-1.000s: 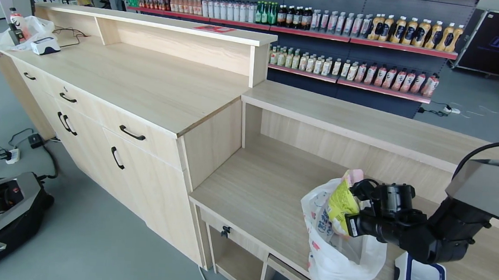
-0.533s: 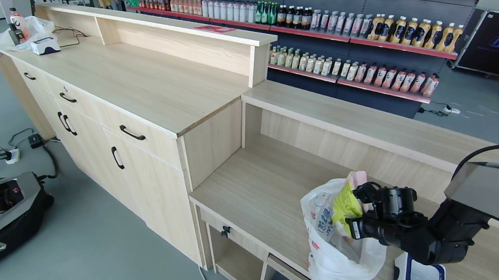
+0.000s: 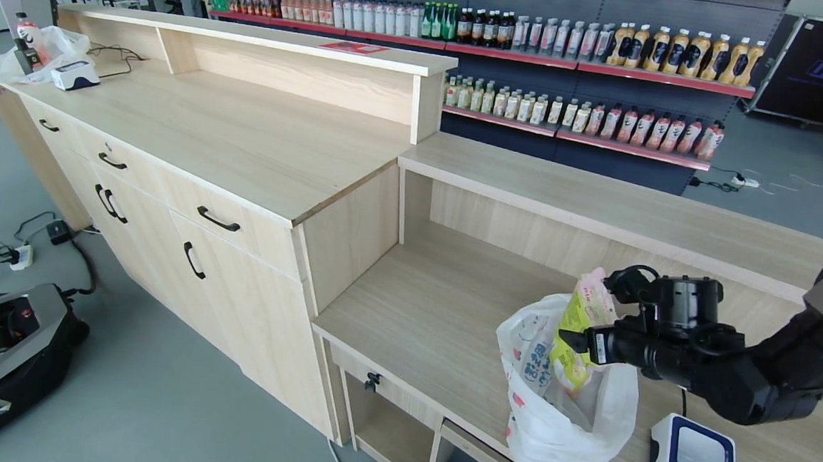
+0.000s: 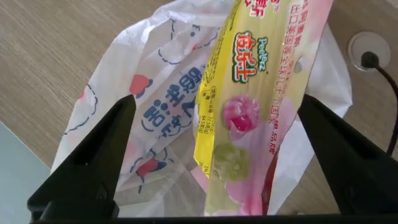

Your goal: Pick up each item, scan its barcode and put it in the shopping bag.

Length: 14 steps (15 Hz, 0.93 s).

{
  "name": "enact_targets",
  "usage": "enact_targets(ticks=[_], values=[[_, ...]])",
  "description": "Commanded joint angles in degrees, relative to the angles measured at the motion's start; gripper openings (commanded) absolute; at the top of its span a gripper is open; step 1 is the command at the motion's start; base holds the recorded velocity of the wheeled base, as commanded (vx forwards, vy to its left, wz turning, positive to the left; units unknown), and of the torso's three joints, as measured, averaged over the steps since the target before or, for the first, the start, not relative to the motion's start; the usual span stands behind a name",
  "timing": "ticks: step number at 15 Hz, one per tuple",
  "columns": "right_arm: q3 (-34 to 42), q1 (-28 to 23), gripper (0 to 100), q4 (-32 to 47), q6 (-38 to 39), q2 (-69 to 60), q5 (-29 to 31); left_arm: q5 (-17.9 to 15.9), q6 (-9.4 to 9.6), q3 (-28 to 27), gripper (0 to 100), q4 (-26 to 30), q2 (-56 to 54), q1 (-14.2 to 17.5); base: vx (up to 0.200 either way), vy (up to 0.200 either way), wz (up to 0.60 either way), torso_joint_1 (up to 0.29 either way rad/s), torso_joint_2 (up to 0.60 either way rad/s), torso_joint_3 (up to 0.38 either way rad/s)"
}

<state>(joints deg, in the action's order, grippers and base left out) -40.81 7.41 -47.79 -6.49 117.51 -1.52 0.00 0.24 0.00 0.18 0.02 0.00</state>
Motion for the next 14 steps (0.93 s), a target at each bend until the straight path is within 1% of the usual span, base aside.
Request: enact_targets(ticks=[1,2,3,4,6,7,8,10,11,12,13,14], values=[[6.98,-1.61,100,0.77,-0.99,-17.84,0.21,0.00,0.02,0.00,100,-0.01,-0.02,0.00,0.000,0.000,0.00,0.000,0.00,0.000],[11.46,-3.98,100,0.68,-5.38,-23.81,0.29,0.00,0.02,0.00,100,-0.01,-0.02,0.00,0.000,0.000,0.00,0.000,0.00,0.000],[13.74,-7.15,100,0.94,-9.33,-27.15,0.29,0.00,0.02,0.00,100,-0.01,-0.02,0.00,0.000,0.000,0.00,0.000,0.00,0.000],[14.71,-11.45,100,3.67,-13.20,-29.79,0.38,0.00,0.02,0.00,100,-0.01,-0.02,0.00,0.000,0.000,0.00,0.000,0.00,0.000],[14.71,-19.63,100,8.06,-18.30,-32.43,0.38,0.00,0.02,0.00,100,-0.01,-0.02,0.00,0.000,0.000,-0.60,0.000,0.00,0.000],[14.71,-28.15,100,10.26,-23.22,-33.39,0.47,0.00,0.02,0.00,100,-0.01,-0.02,0.00,0.000,0.000,-0.60,0.002,0.00,0.002],[14.18,-35.62,100,12.19,-28.41,-33.75,0.56,0.00,0.02,0.00,100,-0.01,-0.02,0.00,0.000,0.000,-0.60,-0.002,0.00,0.002],[13.74,-47.40,100,13.33,-36.41,-33.66,0.56,0.00,0.02,0.00,100,-0.01,-0.02,0.00,0.000,0.000,-0.60,0.007,0.00,0.002],[13.74,-50.65,100,13.33,-37.90,-33.31,0.91,0.00,0.02,0.00,100,-0.01,-0.02,0.00,0.000,0.000,-0.60,-0.002,0.01,0.012],[13.92,-52.41,100,13.42,-38.34,-33.04,2.40,0.00,0.02,0.00,100,-0.01,-0.02,0.00,0.000,0.000,-0.60,0.002,0.00,0.012],[14.10,-54.96,100,13.86,-39.04,-31.46,7.94,0.00,0.02,0.00,100,-0.01,-0.02,0.00,0.000,0.000,-0.60,0.002,0.00,0.007],[13.83,-56.19,100,14.04,-39.04,-29.35,9.26,0.00,0.02,0.00,100,-0.01,-0.02,0.00,0.000,0.000,0.00,0.000,0.00,0.000]])
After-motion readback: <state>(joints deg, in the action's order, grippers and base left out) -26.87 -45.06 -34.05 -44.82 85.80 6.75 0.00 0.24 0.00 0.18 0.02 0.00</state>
